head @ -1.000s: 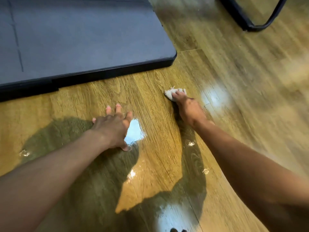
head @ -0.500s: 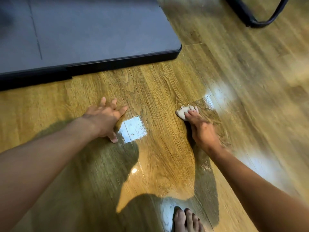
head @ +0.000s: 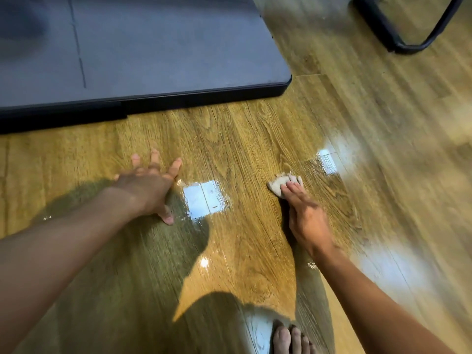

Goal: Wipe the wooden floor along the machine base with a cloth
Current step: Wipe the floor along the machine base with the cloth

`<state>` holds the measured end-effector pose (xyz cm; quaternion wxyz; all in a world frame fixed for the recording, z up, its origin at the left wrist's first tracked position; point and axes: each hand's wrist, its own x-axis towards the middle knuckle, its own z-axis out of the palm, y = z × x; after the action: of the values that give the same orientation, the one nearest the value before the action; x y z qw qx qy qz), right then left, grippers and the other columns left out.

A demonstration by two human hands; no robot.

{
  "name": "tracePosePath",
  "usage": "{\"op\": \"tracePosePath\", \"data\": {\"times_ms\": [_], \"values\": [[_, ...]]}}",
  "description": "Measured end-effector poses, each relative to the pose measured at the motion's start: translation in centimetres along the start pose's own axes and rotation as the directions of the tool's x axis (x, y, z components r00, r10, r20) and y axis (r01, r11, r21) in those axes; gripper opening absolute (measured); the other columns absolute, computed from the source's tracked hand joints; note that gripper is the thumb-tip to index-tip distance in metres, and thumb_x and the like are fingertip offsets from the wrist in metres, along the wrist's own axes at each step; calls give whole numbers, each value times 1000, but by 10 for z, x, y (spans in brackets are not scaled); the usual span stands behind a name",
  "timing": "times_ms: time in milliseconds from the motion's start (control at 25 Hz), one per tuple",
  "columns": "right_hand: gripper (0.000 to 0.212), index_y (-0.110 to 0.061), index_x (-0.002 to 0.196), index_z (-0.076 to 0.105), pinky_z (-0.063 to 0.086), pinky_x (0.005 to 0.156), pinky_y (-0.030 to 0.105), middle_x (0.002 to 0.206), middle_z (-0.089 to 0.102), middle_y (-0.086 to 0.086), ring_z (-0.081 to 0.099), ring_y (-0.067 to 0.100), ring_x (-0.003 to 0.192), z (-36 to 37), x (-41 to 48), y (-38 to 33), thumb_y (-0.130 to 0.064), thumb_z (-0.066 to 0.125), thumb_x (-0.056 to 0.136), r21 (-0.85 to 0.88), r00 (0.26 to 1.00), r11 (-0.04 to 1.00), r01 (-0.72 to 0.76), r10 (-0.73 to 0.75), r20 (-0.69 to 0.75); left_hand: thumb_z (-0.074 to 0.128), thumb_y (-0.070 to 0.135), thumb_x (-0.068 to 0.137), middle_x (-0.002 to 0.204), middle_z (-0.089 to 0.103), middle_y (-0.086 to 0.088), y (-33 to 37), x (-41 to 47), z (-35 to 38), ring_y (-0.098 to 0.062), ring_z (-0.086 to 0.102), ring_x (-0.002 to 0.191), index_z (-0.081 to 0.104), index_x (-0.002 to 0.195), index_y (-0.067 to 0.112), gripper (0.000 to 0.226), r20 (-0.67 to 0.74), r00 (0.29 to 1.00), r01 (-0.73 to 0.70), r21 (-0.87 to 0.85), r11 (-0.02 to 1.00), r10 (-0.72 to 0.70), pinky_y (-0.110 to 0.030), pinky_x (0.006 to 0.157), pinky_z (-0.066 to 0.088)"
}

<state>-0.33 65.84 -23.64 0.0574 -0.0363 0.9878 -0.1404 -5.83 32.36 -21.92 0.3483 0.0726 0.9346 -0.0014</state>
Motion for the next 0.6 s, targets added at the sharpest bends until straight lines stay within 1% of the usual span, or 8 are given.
{"op": "tracePosePath", "data": {"times_ms": [80,120,240,320,400,480,560,600], "values": [[50,-15,139,46,40,106,43,147,38,2,32,18,139,4,-34,0,1,49,91,-58,1000,998,-11,11,-1,78,57,60,150,-31,-12,0,1,4,-47,-10,140,-29,141,37,136,-11,1000,-13,6,1000,13,-63,107,25],[51,-14,138,47,44,103,44,146,39,2,34,19,137,5,-34,0,3,50,90,-63,1000,998,-8,8,4,78,56,60,150,-31,-13,0,2,4,-48,-10,139,-29,141,36,136,-6,1000,-13,0,1000,13,-63,107,25],[50,-17,139,47,45,102,43,148,38,2,36,18,137,9,29,-20,2,44,93,-58,1000,998,18,-17,24,80,52,61,150,-31,-17,4,3,0,-51,-10,138,-28,142,34,136,38,999,-2,-7,1000,2,-66,106,24],[50,-19,139,46,40,106,42,149,38,0,37,17,136,10,87,-43,2,41,94,-60,998,996,59,-58,22,80,52,62,150,-31,-17,4,4,-4,-51,-10,138,-28,143,33,136,54,999,0,-4,1000,0,-66,106,25],[50,-17,138,48,38,108,41,148,40,1,38,16,136,13,114,-60,4,41,93,-45,998,998,52,-53,-25,80,52,64,150,-31,-18,4,1,-7,-51,-10,138,-28,143,33,135,75,997,6,-6,1000,-6,-65,106,26],[50,-16,137,48,33,111,36,147,41,1,36,14,136,21,100,-60,4,43,92,-32,996,999,23,-26,-87,80,52,65,151,-29,-19,5,-1,-8,-51,-10,139,-27,144,32,135,84,996,8,1,1000,-8,-64,105,28],[53,-14,136,49,16,117,29,146,42,3,35,13,137,28,68,-51,7,45,87,-30,991,1000,1,-5,-133,80,49,67,151,-29,-21,7,0,-10,-52,-10,138,-27,145,30,133,85,996,5,-2,1000,-5,-65,105,28],[56,-12,136,50,10,117,27,145,43,5,35,15,137,29,58,-48,10,46,84,-40,990,999,5,-11,-138,80,47,68,150,-29,-22,9,0,-11,-52,-10,138,-26,145,30,132,86,996,3,-6,1000,-3,-66,105,27]]}}
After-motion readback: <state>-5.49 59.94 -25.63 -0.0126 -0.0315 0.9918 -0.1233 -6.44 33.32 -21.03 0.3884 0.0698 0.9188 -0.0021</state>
